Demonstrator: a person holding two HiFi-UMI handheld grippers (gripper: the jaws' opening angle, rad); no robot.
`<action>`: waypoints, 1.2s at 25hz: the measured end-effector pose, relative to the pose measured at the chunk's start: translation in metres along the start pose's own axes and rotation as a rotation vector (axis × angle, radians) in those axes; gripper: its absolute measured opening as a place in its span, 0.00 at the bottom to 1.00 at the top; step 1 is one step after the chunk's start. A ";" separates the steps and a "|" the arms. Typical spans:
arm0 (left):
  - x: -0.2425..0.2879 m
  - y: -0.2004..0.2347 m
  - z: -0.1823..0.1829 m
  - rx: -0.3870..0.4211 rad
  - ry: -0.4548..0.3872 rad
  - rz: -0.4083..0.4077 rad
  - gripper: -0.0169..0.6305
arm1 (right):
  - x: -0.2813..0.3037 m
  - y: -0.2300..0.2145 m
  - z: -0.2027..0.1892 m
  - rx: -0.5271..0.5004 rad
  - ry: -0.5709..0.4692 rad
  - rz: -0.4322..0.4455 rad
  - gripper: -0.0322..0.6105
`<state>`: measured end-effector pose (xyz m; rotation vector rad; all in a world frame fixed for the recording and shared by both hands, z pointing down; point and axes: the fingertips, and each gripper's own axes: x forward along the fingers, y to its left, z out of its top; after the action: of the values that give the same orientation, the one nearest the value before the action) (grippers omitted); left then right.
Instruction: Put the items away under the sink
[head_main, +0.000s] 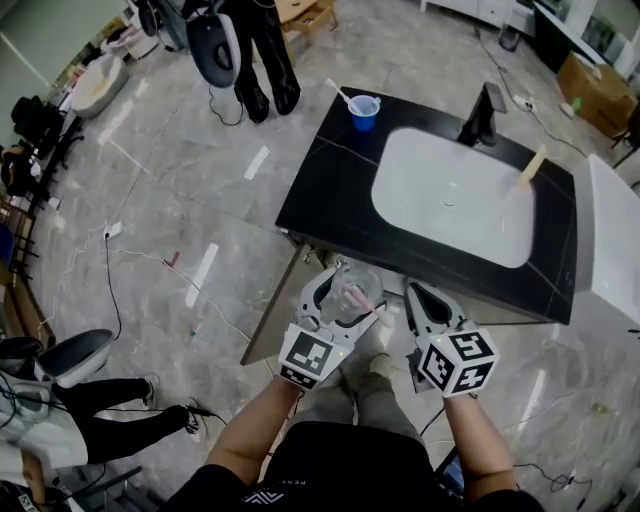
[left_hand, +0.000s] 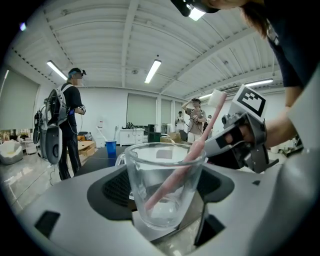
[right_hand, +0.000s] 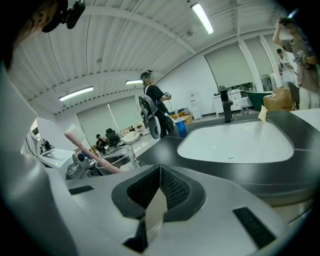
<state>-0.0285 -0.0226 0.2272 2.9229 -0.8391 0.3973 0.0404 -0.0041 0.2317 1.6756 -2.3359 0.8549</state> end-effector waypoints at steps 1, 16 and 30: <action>-0.004 0.000 -0.004 -0.002 0.004 -0.004 0.62 | 0.000 0.004 -0.005 0.003 0.004 -0.002 0.11; -0.035 -0.011 -0.065 -0.032 0.018 -0.053 0.62 | 0.010 0.039 -0.073 0.016 0.062 -0.023 0.11; -0.039 0.003 -0.140 -0.069 0.019 -0.007 0.62 | 0.046 0.036 -0.144 0.050 0.108 -0.027 0.11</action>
<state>-0.0936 0.0147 0.3516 2.8538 -0.8224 0.3866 -0.0394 0.0407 0.3578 1.6323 -2.2345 0.9805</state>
